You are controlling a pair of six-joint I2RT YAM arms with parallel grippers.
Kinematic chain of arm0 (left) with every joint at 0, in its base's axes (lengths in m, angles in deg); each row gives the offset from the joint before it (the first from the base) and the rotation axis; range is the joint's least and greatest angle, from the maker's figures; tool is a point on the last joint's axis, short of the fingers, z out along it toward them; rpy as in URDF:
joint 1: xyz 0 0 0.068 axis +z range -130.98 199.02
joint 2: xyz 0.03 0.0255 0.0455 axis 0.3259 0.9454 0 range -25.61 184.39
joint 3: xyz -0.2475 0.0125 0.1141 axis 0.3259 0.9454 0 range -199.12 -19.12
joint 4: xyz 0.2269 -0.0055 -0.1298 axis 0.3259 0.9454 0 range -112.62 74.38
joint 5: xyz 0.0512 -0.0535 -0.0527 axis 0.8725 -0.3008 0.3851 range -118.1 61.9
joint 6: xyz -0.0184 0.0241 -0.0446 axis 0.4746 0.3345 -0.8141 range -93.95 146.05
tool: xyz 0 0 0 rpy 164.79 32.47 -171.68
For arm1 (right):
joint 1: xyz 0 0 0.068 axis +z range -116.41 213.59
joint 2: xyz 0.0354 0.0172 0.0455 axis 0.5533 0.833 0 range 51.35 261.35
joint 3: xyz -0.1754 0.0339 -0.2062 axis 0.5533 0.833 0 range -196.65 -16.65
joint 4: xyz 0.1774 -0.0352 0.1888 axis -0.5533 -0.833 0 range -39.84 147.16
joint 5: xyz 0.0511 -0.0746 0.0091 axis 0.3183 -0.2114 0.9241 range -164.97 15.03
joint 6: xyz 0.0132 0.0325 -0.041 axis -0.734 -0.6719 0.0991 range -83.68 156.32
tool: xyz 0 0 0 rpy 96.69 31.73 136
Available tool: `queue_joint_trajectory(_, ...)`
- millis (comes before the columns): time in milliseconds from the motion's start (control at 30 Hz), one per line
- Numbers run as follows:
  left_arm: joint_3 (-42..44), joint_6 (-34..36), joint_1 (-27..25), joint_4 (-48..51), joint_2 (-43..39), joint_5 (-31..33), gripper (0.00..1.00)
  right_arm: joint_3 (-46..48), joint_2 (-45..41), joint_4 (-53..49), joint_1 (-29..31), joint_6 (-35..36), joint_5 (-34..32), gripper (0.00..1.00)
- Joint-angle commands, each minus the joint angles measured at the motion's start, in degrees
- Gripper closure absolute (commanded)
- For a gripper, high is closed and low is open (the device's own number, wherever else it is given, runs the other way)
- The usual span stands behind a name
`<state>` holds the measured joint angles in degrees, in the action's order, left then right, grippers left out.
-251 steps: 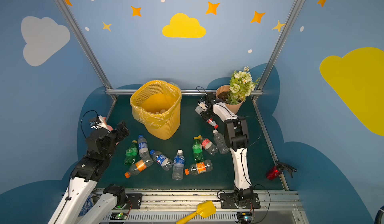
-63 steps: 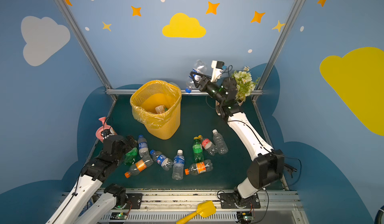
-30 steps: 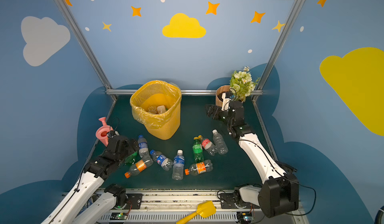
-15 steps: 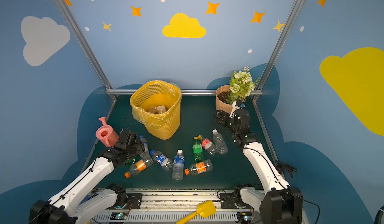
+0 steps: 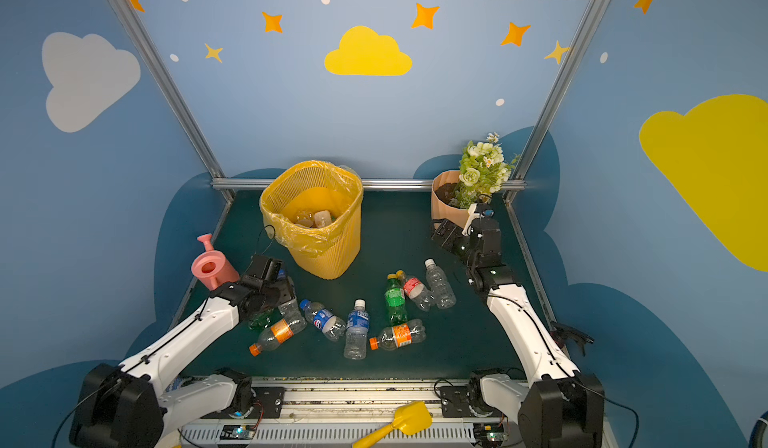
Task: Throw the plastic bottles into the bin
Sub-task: 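Lower the left gripper onto the blue-capped bottle while the right gripper hovers near the pot, then lift the blue-capped bottle with the left gripper and carry it over the bin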
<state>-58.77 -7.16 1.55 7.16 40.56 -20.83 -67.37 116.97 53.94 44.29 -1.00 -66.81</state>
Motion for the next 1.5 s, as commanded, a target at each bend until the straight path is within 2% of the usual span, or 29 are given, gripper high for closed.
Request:
queue_joint_trajectory(0,-1.9,0.3,0.4,0.1,2.1,1.3,0.38,0.4,0.6,0.9,-0.3,-1.0,0.8,0.04)
queue_joint_trajectory(767,-2.6,2.0,1.8,-5.4,14.6,-1.4,0.36,1.1,0.5,0.5,-1.2,-1.6,1.4,0.04)
queue_joint_trajectory(867,-2.3,2.0,1.9,-5.8,15.0,-1.7,0.39,1.2,0.3,0.4,-1.3,-1.6,1.4,0.04)
queue_joint_trajectory(1033,-1.6,1.9,1.8,-5.4,13.0,-1.5,0.47,1.7,0.2,0.6,-1.6,-2.1,1.6,0.04)
queue_joint_trajectory(1233,-0.8,1.8,1.9,-3.9,8.2,0.0,0.52,2.1,0.5,1.2,-1.6,-2.9,2.0,0.04)
queue_joint_trajectory(1467,0.5,0.3,1.8,-1.7,1.4,1.7,0.53,2.2,0.5,1.5,-1.7,-3.4,2.4,0.04)
